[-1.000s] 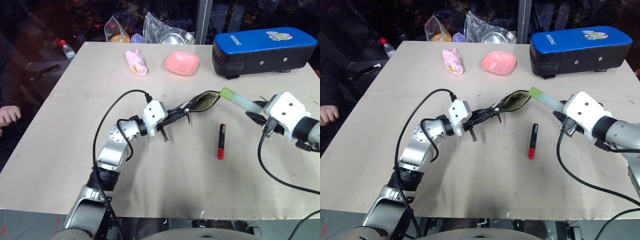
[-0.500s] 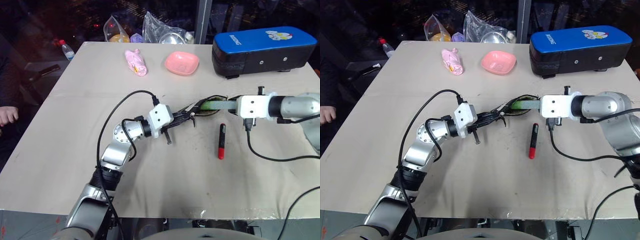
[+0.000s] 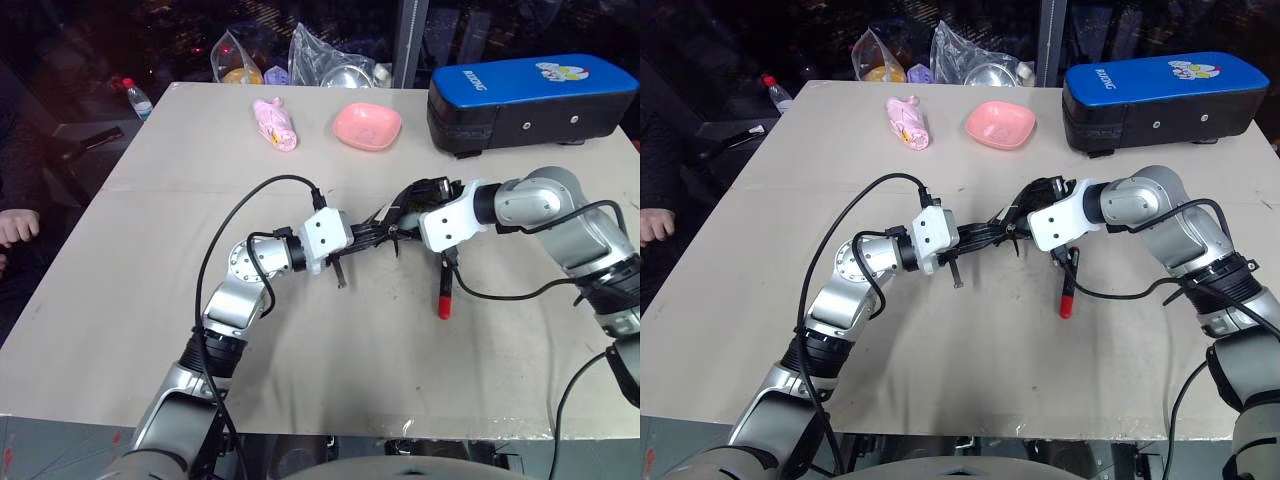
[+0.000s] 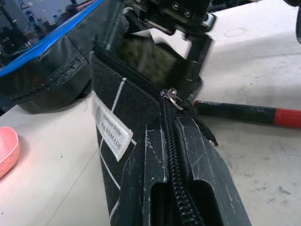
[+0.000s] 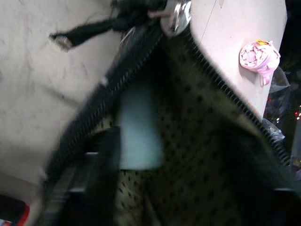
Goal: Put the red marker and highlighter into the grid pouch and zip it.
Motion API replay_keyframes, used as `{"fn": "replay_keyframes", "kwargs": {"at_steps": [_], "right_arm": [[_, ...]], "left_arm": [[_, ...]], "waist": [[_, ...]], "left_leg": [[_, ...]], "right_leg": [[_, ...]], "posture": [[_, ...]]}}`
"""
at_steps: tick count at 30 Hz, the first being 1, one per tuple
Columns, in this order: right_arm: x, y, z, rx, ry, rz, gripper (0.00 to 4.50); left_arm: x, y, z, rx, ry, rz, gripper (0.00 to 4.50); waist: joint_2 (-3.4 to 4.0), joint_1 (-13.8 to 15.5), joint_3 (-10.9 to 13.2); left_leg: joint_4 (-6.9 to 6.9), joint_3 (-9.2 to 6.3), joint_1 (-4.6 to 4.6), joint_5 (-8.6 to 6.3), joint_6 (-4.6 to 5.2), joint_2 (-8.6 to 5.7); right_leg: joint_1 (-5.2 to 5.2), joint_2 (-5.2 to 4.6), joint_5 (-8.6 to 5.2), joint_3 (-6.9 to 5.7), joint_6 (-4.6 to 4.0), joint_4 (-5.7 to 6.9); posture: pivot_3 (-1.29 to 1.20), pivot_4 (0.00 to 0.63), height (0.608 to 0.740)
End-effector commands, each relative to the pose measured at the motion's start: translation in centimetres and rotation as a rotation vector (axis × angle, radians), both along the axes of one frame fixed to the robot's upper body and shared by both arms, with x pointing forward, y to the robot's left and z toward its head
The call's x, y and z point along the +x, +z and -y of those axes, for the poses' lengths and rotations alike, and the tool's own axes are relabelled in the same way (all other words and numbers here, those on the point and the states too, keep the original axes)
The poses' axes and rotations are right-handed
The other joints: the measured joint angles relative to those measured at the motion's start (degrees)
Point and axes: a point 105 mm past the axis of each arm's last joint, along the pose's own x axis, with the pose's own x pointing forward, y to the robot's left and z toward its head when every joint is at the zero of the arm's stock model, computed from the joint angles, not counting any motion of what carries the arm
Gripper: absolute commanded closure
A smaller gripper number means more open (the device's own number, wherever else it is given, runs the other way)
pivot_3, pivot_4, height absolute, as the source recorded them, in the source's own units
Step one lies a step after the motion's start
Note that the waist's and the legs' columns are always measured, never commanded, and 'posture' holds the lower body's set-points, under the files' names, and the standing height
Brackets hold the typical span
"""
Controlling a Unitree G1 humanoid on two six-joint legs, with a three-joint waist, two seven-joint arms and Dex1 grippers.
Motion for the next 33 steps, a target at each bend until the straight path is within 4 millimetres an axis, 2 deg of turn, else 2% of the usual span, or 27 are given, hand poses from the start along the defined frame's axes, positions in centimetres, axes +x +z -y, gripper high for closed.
{"fn": "replay_keyframes", "kwargs": {"at_steps": [1, 4, 7, 11, 14, 16, 19, 22, 26, 29, 33], "right_arm": [[0.1, 4.8, 2.1, 0.245, -0.115, 0.005, 0.04], [-2.0, 6.1, 3.3, 0.494, -0.222, -0.226, 0.04], [-3.7, 5.7, 4.1, 0.693, -0.344, -0.380, 0.04], [-6.2, 2.0, 4.5, 0.897, -0.588, -0.485, 0.04], [-7.3, -0.1, 4.4, 1.001, -0.730, -0.504, 0.04], [-8.1, -3.2, 4.5, 1.065, -0.899, -0.505, 0.04], [-8.6, -6.2, 4.5, 1.113, -1.068, -0.513, 0.04], [-8.8, -8.2, 4.6, 1.124, -1.158, -0.548, 0.04], [-9.5, -10.0, 3.8, 1.148, -1.214, -0.679, 0.04], [-9.6, -10.2, 4.0, 1.125, -1.226, -0.675, 0.90], [-9.4, -9.8, 5.6, 1.122, -1.260, -0.639, 2.84]], "left_arm": [[0.4, 1.1, -0.7, -0.045, 0.045, 0.013, 4.50], [0.9, 1.0, -1.2, -0.057, 0.079, -0.004, 4.50], [0.9, 0.9, -1.3, -0.060, 0.083, -0.009, 4.50], [1.0, 0.8, -1.5, -0.064, 0.094, -0.014, 4.50], [1.0, 0.8, -1.6, -0.066, 0.098, -0.017, 4.50], [1.0, 0.7, -1.4, -0.069, 0.096, -0.022, 4.50], [0.9, 0.7, -1.2, -0.075, 0.092, -0.028, 4.50], [0.9, 0.7, -1.1, -0.077, 0.088, -0.029, 4.50], [0.9, 0.6, -1.0, -0.072, 0.086, -0.029, 4.50], [0.9, 0.6, -1.0, -0.069, 0.087, -0.026, 4.50], [1.0, 0.6, -1.1, -0.071, 0.094, -0.026, 4.50]], "waist": [[0.00, 0.06, 0.00], [0.00, 0.55, 0.00], [0.00, 1.01, -0.02], [0.03, 0.84, -0.04], [-0.02, 1.14, -0.08], [-0.06, 1.17, -0.13], [-0.07, 1.10, -0.14], [-0.06, 0.79, -0.13], [-0.07, 0.80, -0.13], [-0.08, 0.78, -0.14], [-0.08, 0.74, -0.14]], "left_leg": [[0.00, 0.00, 0.01, 0.00, 0.00, 0.01], [0.00, -0.05, -0.04, 0.00, 0.00, 0.01], [-0.02, -0.19, -0.04, -0.01, 0.00, 0.03], [0.00, -0.17, 0.01, 0.00, 0.00, 0.02], [-0.02, -0.27, -0.02, 0.01, -0.02, 0.03], [0.00, -0.23, -0.04, 0.01, -0.03, 0.02], [-0.03, -0.23, -0.02, 0.01, -0.03, -0.02], [0.01, -0.15, 0.00, 0.01, -0.02, -0.04], [0.01, -0.21, 0.00, 0.01, -0.02, -0.04], [0.00, -0.22, 0.00, 0.01, -0.02, -0.03], [0.00, -0.23, 0.00, 0.01, -0.02, -0.03]], "right_leg": [[0.00, 0.00, 0.00, 0.00, 0.00, 0.01], [0.01, -0.06, 0.00, -0.05, 0.00, 0.00], [0.07, -0.18, 0.01, -0.12, -0.01, -0.03], [0.05, -0.12, 0.02, -0.06, -0.04, 0.11], [0.05, -0.12, 0.01, -0.09, -0.04, 0.10], [0.03, -0.10, 0.01, -0.07, -0.04, 0.12], [0.04, 0.00, 0.00, -0.09, -0.02, 0.09], [0.04, 0.04, 0.00, 0.00, -0.02, 0.11], [0.05, 0.10, 0.00, -0.03, -0.01, 0.11], [0.05, 0.11, 0.00, -0.04, -0.01, 0.09], [0.05, 0.11, 0.00, -0.04, -0.01, 0.08]], "posture": [[0.00, 0.150, 0.740], [0.00, 0.150, 0.740], [0.00, 0.150, 0.740], [0.00, 0.150, 0.740], [0.00, 0.150, 0.740], [0.00, 0.150, 0.740], [0.00, 0.150, 0.740], [0.00, 0.150, 0.740], [0.00, 0.150, 0.740], [0.00, 0.150, 0.740], [0.00, 0.150, 0.740]]}}
